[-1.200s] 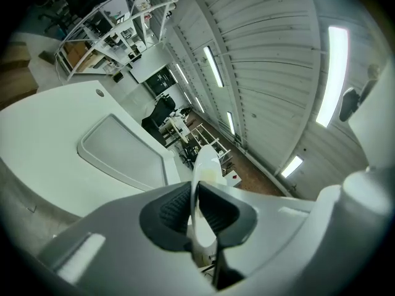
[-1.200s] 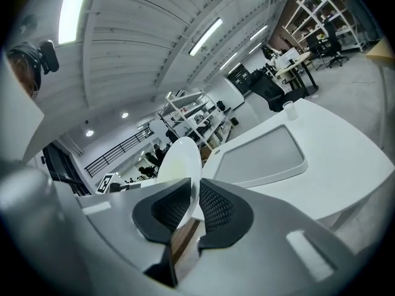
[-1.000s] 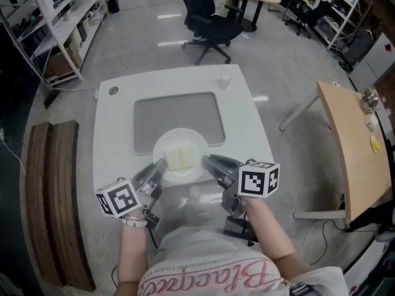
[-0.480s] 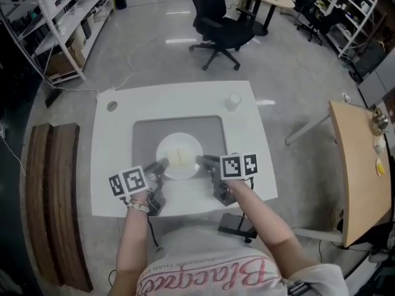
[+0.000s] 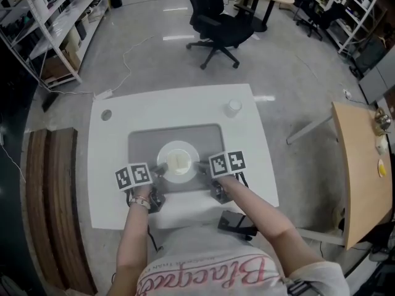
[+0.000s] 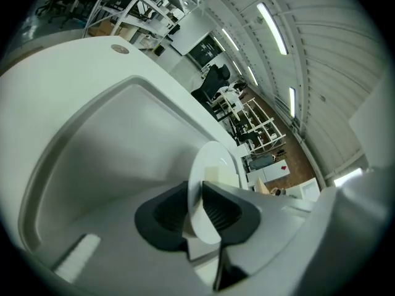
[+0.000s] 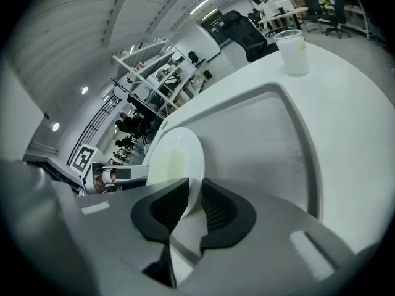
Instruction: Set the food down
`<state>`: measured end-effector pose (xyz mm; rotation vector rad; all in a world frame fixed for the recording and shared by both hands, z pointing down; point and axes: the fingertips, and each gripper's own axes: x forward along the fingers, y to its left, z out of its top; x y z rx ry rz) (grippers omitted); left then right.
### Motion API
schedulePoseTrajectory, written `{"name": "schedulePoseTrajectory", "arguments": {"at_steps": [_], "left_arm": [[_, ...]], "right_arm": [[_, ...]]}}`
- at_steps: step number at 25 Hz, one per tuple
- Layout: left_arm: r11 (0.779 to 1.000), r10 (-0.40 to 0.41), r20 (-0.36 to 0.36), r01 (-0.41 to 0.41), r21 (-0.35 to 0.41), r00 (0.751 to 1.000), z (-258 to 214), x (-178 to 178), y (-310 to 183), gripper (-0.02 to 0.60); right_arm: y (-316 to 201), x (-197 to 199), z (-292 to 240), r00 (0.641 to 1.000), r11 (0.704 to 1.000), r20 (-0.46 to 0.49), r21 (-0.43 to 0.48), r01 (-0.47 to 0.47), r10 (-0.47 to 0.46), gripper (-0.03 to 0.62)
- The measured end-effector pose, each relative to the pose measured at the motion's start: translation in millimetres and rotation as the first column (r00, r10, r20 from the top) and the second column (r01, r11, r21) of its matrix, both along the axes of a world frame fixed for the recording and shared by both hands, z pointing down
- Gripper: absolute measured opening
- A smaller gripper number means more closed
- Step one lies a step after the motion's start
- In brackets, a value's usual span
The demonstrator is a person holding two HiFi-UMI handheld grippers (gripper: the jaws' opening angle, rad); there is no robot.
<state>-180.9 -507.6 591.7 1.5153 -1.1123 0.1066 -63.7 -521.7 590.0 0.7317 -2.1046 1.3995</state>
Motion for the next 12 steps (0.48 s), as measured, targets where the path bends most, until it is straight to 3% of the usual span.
{"name": "schedulePoseTrajectory", "arguments": {"at_steps": [12], "left_arm": [[0.999, 0.003, 0.104, 0.002, -0.053, 0.995, 14.5, -9.8, -9.9, 0.102]], "right_arm": [[-10.1, 0.5, 13.3, 0.999, 1.000, -0.042, 0.015, -0.025, 0.025, 0.064]]}}
